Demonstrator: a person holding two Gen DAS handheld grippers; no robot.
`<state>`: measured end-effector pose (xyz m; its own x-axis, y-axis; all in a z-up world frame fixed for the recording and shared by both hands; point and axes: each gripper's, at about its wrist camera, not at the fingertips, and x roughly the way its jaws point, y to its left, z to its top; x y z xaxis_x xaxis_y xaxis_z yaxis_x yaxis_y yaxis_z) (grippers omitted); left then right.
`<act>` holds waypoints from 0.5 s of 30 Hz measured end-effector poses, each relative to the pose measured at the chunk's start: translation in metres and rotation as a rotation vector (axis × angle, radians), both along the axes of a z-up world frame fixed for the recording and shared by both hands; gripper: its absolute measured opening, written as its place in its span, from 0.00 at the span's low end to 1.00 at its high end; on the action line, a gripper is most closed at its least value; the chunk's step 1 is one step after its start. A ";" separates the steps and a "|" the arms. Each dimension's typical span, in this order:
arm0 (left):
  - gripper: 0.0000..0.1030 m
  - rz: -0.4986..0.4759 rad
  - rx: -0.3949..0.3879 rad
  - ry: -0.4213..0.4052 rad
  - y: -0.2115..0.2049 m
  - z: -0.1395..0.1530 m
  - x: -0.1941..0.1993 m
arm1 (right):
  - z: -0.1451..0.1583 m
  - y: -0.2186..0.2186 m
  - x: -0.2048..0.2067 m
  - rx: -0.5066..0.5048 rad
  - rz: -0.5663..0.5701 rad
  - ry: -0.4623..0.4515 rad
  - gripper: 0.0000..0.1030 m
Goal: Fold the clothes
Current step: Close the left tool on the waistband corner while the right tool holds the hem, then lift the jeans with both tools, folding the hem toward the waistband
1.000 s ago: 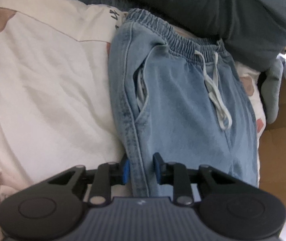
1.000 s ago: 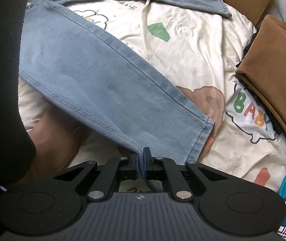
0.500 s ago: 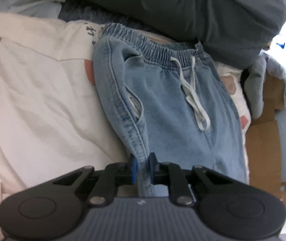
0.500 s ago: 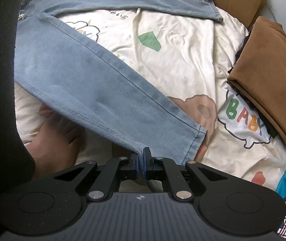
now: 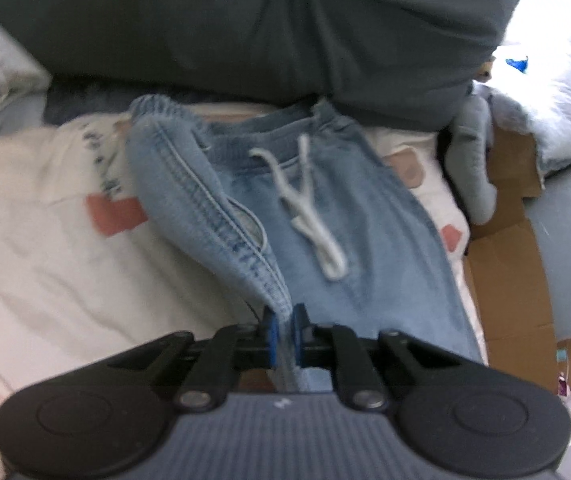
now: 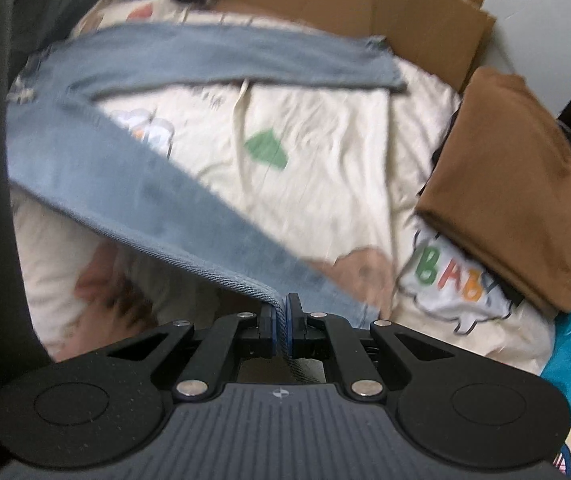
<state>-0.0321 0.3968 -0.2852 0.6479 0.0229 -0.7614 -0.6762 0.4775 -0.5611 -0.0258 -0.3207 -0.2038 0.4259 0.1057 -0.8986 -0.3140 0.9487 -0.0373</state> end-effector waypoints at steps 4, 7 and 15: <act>0.07 -0.022 0.026 -0.014 -0.003 0.021 0.025 | 0.019 -0.003 0.012 0.009 -0.010 -0.045 0.01; 0.06 -0.032 0.042 -0.020 -0.005 0.036 0.043 | 0.036 -0.004 0.022 0.007 -0.002 -0.092 0.01; 0.06 -0.057 0.059 -0.043 -0.006 0.069 0.084 | 0.072 -0.005 0.055 -0.015 0.017 -0.162 0.01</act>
